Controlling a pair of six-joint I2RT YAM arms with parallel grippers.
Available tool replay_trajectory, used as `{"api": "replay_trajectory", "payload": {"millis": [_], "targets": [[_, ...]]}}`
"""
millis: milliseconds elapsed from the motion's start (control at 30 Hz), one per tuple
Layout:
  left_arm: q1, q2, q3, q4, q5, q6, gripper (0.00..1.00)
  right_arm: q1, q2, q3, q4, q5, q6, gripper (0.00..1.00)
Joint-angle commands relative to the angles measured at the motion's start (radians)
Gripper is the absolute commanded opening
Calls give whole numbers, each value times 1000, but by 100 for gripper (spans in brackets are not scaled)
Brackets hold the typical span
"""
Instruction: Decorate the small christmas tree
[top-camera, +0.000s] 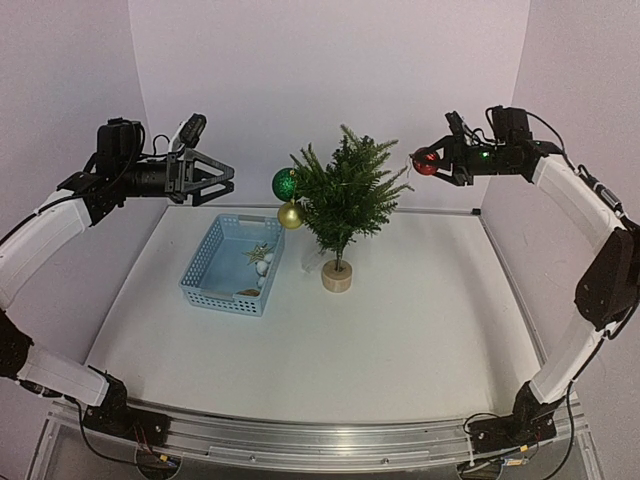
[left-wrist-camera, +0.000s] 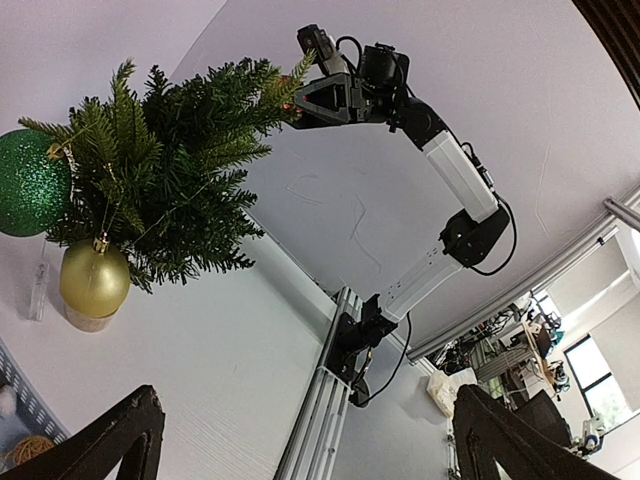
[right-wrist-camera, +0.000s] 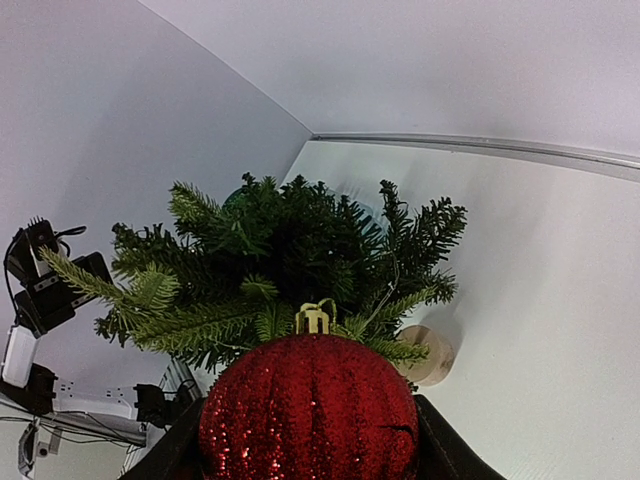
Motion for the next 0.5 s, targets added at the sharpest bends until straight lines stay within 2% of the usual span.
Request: {"api": "replay_trajectory", "payload": {"millis": [0, 467], "targets": [[1, -12, 7, 35, 14, 4, 100, 2, 17, 36, 4, -52, -3, 30], [2, -17, 8, 26, 12, 9, 99, 1, 41, 53, 0, -64, -13, 29]]}}
